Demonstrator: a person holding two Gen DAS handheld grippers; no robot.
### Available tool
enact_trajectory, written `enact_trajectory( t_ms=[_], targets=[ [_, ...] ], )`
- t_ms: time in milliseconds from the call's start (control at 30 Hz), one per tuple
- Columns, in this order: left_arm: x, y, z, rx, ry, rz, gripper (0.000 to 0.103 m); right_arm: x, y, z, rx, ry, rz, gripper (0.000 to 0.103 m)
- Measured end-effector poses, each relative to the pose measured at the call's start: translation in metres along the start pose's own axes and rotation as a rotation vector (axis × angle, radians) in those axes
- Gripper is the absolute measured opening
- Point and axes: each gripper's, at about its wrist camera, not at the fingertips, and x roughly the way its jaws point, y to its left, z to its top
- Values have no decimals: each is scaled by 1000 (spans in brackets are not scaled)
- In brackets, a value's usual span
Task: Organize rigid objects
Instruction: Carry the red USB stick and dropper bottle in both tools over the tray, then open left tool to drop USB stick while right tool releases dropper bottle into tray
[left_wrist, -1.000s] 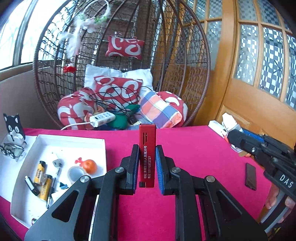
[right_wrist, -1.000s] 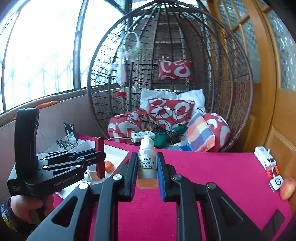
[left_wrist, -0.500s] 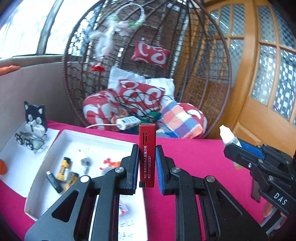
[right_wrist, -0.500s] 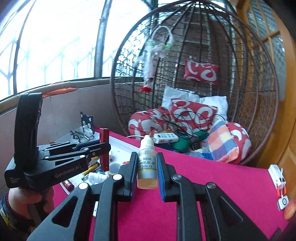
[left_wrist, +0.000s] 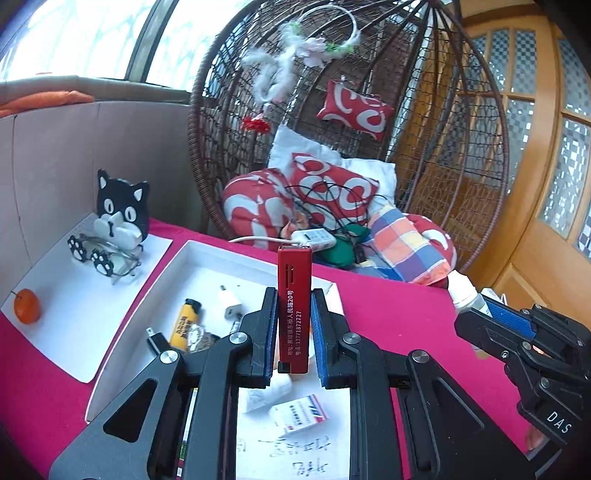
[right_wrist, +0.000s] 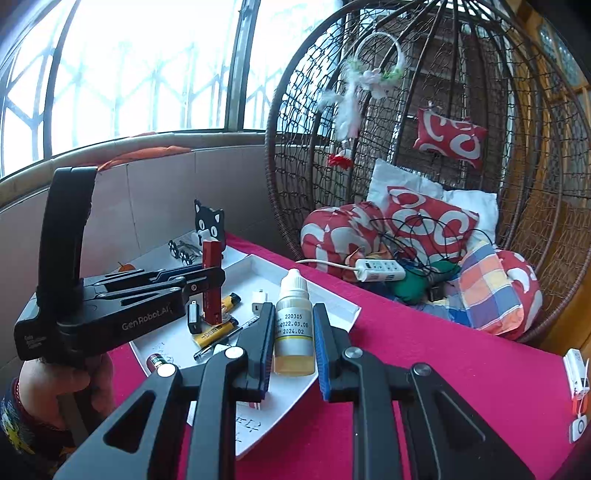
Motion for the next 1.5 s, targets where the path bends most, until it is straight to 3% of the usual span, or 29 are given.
enact_trajectory(
  t_ms=[700, 1100, 1133, 1200, 1267, 1300, 1367, 1500],
  targets=[
    [25, 72, -16, -103, 82, 117, 17, 84, 41, -3, -19, 144, 86, 19],
    [45, 76, -29, -107, 171, 151, 17, 127, 51, -24, 7, 227, 87, 20],
    [45, 77, -29, -109, 170, 155, 20, 126, 49, -25, 12, 222, 71, 24],
    [43, 77, -28, -112, 160, 167, 36, 122, 43, -28, 34, 210, 45, 43],
    [39, 77, -27, -111, 140, 178, 85, 115, 37, -28, 62, 182, 37, 93],
    [36, 75, -25, -108, 121, 189, 91, 109, 34, -28, 73, 163, 34, 100],
    [32, 72, -23, -95, 87, 214, 103, 100, 31, -28, 75, 129, 17, 103],
    [30, 64, -20, -55, 74, 254, 103, 88, 30, -29, 50, 106, -35, 103]
  ],
)
